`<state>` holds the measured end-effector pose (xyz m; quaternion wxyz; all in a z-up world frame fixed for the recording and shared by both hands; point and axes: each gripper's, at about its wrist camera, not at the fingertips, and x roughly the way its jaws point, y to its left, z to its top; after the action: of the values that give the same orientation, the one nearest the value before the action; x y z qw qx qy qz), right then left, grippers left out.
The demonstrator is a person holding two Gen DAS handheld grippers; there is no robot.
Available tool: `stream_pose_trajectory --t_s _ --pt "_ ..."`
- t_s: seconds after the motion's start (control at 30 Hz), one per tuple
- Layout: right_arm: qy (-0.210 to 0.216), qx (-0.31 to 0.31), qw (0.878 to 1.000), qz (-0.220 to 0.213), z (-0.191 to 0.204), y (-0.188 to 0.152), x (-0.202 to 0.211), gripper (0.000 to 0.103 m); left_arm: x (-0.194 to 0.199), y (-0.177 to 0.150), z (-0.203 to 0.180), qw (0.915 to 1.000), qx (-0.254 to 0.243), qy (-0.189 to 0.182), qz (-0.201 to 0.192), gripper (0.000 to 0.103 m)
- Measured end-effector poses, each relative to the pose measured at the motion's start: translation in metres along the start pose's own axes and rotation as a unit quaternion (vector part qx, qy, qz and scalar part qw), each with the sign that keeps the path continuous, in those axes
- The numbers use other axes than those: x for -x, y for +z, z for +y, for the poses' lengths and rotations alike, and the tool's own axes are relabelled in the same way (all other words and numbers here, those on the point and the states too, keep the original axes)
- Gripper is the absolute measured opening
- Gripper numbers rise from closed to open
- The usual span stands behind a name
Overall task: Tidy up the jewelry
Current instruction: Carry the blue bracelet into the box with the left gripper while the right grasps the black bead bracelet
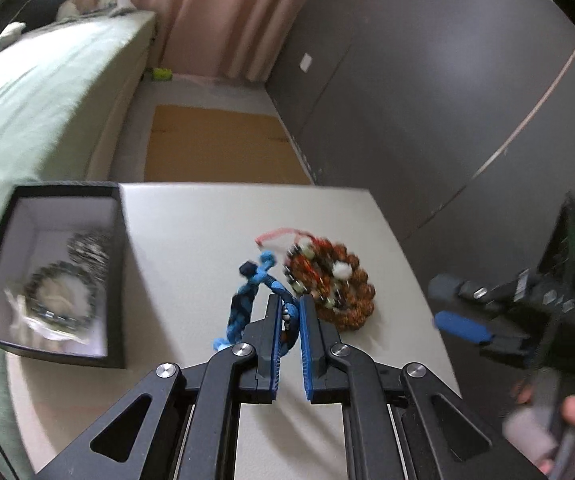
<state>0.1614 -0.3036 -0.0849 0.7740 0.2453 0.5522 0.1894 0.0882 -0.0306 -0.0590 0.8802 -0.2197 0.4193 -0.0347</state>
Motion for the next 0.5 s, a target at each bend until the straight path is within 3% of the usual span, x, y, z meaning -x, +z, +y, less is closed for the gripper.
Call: stream_pose_trajectory --t_s 0.2,0.3,0.4,0.5 --pt "0.003 0.048 0.999 0.005 0.029 -0.005 -0.028 0.063 0.028 0.013 0.025 0.9991 0.028 -0.005 -0.033 0.008" --pt "0.006 0.086 0.996 0.018 0.049 -0.008 -0.045 0.049 0.037 0.019 0.037 0.9983 0.039 -0.007 -0.042 0.008" --pt "-0.004 0.114 0.993 0.022 0.063 -0.013 -0.059 0.046 0.045 0.024 0.051 0.9972 0.056 -0.007 -0.049 0.008" --pt "-0.017 0.136 0.99 0.02 0.072 -0.014 -0.069 0.037 0.056 0.027 0.067 0.9955 0.074 -0.009 -0.058 0.008"
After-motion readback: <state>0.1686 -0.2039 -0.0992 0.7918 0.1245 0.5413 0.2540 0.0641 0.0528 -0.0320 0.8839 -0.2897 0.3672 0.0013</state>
